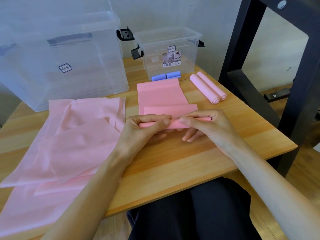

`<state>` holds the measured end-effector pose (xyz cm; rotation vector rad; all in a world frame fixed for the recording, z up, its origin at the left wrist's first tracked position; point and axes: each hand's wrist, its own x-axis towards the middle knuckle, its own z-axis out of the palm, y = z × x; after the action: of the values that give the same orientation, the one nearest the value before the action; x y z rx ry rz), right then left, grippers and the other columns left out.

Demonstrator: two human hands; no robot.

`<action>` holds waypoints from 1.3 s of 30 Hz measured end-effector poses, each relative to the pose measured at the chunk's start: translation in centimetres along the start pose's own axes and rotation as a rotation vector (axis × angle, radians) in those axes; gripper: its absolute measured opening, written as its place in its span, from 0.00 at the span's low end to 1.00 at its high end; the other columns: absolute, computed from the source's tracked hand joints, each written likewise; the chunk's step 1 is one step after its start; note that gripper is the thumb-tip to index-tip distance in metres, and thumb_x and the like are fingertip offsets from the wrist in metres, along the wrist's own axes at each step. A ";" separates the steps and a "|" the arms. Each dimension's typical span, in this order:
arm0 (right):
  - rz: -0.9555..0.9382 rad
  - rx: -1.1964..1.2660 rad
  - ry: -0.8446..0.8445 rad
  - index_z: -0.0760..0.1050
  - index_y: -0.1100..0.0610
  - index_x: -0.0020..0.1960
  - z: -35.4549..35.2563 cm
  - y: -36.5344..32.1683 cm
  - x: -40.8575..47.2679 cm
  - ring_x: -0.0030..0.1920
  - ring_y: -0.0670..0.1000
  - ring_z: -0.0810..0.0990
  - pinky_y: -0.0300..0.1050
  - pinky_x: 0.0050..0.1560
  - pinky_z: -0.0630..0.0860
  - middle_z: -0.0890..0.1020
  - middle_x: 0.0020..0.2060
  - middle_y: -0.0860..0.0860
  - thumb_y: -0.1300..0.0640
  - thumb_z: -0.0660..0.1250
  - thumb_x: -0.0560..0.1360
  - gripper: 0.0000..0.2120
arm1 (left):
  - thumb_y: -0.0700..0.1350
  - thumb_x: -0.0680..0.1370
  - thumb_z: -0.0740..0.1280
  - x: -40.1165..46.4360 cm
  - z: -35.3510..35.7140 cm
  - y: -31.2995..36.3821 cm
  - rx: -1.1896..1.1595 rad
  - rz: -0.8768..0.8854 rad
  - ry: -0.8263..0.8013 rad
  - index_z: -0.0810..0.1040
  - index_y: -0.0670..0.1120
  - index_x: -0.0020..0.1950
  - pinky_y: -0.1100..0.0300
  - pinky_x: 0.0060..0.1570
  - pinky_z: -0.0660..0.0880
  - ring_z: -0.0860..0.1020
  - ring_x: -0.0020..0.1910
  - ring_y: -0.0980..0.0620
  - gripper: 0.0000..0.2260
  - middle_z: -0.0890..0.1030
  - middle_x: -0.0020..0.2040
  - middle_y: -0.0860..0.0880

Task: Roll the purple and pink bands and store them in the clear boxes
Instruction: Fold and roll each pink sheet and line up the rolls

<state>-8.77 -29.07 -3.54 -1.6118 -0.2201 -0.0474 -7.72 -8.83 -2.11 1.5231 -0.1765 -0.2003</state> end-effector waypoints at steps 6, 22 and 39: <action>-0.014 0.011 -0.020 0.84 0.60 0.52 0.1 0.0 0.1 0.36 0.55 0.85 0.42 0.35 0.83 0.87 0.41 0.55 0.63 0.75 0.71 0.10 | 0.42 0.77 0.70 0.0 0.1 -0.1 0.037 0.003 0.028 0.85 0.42 0.52 0.62 0.43 0.82 0.86 0.45 0.49 0.07 0.87 0.45 0.45; -0.006 0.001 0.006 0.84 0.62 0.51 -0.2 -0.1 -0.1 0.34 0.57 0.85 0.45 0.34 0.83 0.86 0.40 0.57 0.60 0.73 0.73 0.08 | 0.43 0.71 0.73 0.0 0.4 -0.1 0.046 0.022 -0.016 0.85 0.42 0.50 0.62 0.43 0.82 0.86 0.45 0.49 0.10 0.87 0.45 0.45; 0.009 0.019 0.053 0.84 0.61 0.49 -0.1 -0.1 -0.1 0.35 0.56 0.85 0.45 0.36 0.83 0.87 0.43 0.56 0.58 0.74 0.70 0.10 | 0.43 0.69 0.75 -0.1 0.2 -0.5 0.104 0.076 -0.047 0.84 0.44 0.54 0.58 0.48 0.82 0.85 0.49 0.47 0.14 0.87 0.47 0.44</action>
<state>-8.87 -29.20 -3.46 -1.5909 -0.1717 -0.0814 -7.83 -9.01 -2.56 1.6126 -0.2854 -0.1686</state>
